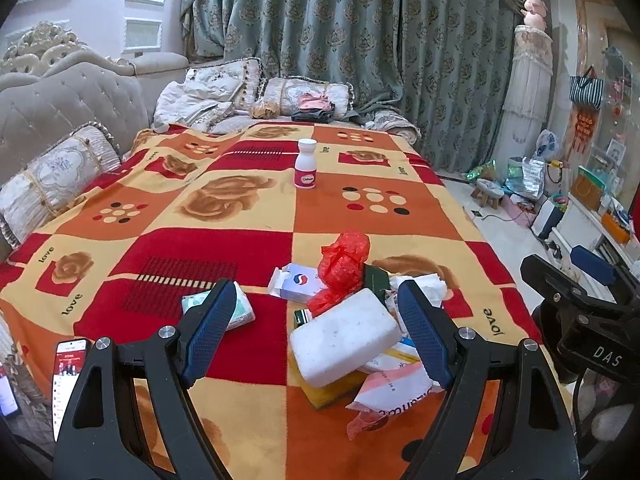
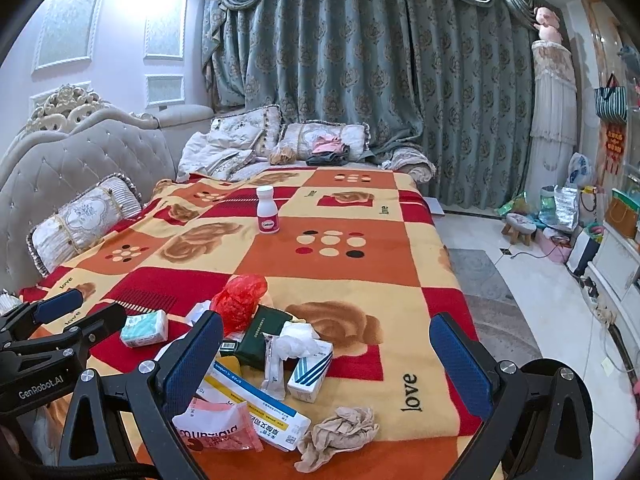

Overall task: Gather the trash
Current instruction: 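Move both tools over the cluttered items on the bedspread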

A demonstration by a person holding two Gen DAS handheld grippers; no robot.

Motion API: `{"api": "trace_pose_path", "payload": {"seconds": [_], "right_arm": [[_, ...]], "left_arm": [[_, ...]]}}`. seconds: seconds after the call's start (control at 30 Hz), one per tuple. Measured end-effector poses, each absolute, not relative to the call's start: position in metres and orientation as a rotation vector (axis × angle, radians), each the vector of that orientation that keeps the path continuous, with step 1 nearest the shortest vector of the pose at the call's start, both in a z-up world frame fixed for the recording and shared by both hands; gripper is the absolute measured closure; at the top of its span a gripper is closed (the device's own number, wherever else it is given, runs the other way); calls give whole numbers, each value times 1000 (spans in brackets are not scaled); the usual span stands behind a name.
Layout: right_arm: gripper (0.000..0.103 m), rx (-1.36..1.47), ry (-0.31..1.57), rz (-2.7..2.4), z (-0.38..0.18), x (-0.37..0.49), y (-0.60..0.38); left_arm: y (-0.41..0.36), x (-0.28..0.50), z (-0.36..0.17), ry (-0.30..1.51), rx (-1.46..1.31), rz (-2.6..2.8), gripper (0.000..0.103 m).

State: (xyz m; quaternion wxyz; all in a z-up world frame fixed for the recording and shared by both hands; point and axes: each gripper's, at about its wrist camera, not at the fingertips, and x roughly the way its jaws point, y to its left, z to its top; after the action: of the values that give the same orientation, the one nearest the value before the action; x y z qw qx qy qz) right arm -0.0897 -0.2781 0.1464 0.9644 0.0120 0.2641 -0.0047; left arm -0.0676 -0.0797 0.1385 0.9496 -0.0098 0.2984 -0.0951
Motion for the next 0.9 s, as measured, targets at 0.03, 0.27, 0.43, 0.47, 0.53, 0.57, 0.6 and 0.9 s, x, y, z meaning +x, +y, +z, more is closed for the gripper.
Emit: {"api": "trace_pose_path", "payload": {"seconds": [0.03, 0.27, 0.43, 0.47, 0.53, 0.57, 0.6, 0.9], "right_arm": [[0, 31, 533, -6, 146, -90, -278], [0, 48, 534, 17, 145, -89, -280], [0, 38, 535, 10, 144, -90, -278], [0, 35, 536, 9, 145, -90, -278], [0, 28, 536, 10, 144, -90, -276], [0, 28, 538, 12, 144, -90, -276], [0, 28, 541, 14, 143, -90, -276], [0, 27, 566, 38, 137, -87, -276]], "left_arm": [[-80, -67, 138, 606, -19, -192, 21], [-79, -66, 137, 610, -20, -189, 21], [-76, -63, 134, 618, -26, -179, 21], [-76, -63, 134, 618, -26, -180, 21], [-76, -63, 132, 619, -25, -175, 21], [-76, -63, 131, 622, -25, -174, 21], [-75, -62, 130, 624, -25, -174, 21], [-74, -58, 123, 646, -30, -170, 21]]}}
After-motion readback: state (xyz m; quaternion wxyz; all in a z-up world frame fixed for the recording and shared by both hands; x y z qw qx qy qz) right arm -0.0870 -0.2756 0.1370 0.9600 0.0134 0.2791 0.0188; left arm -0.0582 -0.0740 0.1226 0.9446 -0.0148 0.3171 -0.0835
